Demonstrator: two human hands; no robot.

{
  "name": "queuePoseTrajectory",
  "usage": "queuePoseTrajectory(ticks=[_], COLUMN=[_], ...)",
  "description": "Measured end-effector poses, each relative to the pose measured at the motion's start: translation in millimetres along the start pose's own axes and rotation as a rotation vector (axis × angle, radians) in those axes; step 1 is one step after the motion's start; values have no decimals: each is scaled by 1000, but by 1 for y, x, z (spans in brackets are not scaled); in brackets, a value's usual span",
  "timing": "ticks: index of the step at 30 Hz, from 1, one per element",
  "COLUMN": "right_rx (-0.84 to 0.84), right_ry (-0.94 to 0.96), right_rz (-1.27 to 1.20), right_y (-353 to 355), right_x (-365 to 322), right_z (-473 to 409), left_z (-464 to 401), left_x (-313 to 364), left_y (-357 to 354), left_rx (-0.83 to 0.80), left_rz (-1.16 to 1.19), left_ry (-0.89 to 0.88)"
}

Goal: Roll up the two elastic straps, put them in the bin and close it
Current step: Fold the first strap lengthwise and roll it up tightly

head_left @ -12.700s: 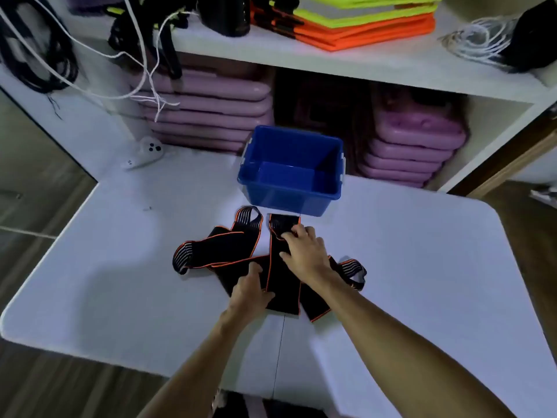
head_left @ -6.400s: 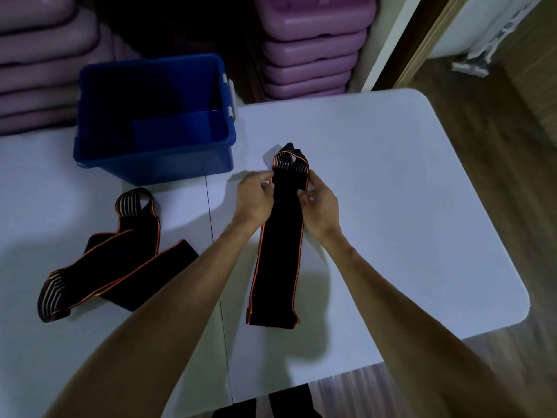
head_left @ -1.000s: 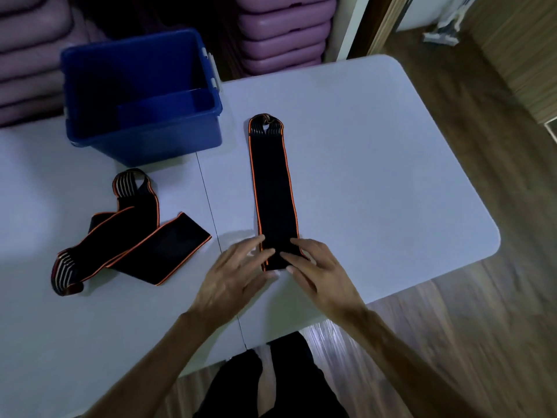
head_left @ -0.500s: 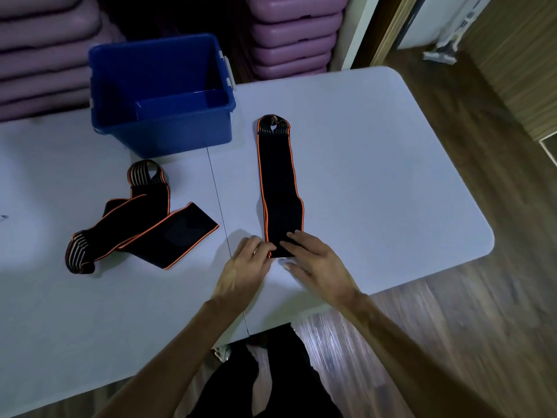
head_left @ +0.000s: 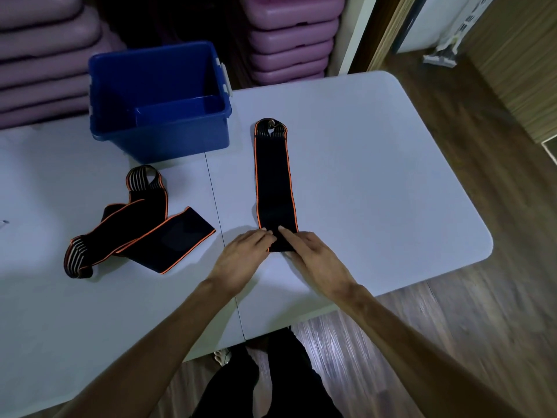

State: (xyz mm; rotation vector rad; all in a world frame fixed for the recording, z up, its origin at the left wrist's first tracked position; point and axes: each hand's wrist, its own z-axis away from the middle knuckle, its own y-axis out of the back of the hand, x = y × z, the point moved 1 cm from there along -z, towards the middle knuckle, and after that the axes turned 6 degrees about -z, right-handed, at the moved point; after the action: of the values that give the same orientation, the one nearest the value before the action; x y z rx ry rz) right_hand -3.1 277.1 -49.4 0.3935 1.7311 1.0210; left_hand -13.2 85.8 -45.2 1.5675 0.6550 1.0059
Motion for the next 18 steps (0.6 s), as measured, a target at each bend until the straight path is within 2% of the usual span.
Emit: queuePoseTrajectory(ticks=[2,5,12,18], right_rx=[19,59,-5,2], right_ry=[-122,-101,-103,-280], right_rz=[-158,-251,-302,-444], right_y=[5,7,12,17], right_x=[1,7,14,11], right_z=[2,-1,-7,-17], left_z=[4,8,8,0], left_x=[-2,-2,-4,-6], left_y=[-3,4,2,5], left_rx=[24,52,41,54], left_rz=[106,377,507,598], left_ry=[22,157,235,347])
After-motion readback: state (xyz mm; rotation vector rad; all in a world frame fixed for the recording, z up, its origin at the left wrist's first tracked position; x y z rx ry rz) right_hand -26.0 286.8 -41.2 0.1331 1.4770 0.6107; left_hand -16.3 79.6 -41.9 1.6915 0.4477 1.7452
